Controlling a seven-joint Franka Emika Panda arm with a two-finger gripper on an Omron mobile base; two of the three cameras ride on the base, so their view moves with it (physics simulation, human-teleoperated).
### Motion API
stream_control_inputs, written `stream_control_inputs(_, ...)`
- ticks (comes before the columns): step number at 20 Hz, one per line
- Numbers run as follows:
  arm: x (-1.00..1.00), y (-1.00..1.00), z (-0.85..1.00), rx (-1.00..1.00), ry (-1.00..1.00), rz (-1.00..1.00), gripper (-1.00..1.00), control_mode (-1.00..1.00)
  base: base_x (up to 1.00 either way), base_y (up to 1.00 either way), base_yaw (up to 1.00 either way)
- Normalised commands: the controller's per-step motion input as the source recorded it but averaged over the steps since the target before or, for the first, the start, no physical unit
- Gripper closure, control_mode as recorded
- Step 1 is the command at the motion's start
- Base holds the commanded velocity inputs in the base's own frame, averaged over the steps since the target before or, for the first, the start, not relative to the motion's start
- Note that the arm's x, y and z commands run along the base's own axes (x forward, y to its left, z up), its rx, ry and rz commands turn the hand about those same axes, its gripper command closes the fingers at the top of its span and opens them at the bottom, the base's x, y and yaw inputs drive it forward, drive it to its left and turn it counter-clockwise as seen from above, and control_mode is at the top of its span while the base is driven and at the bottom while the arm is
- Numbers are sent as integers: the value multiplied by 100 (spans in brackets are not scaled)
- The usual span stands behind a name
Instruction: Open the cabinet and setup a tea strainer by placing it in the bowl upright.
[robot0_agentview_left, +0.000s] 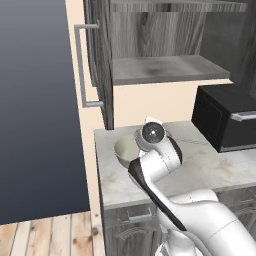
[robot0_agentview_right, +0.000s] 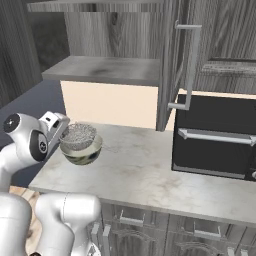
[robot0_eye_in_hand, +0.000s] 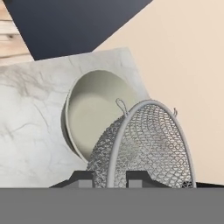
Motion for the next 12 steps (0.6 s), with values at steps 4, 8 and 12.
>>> stream_control_inputs(4,9,16,-15,0,0,0,100,-100,0,0,0)
stream_control_inputs(8,13,19,-15,1,0,0,100,-100,0,0,0)
stream_control_inputs(12,9,16,-18,2,0,0,100,-100,0,0,0)
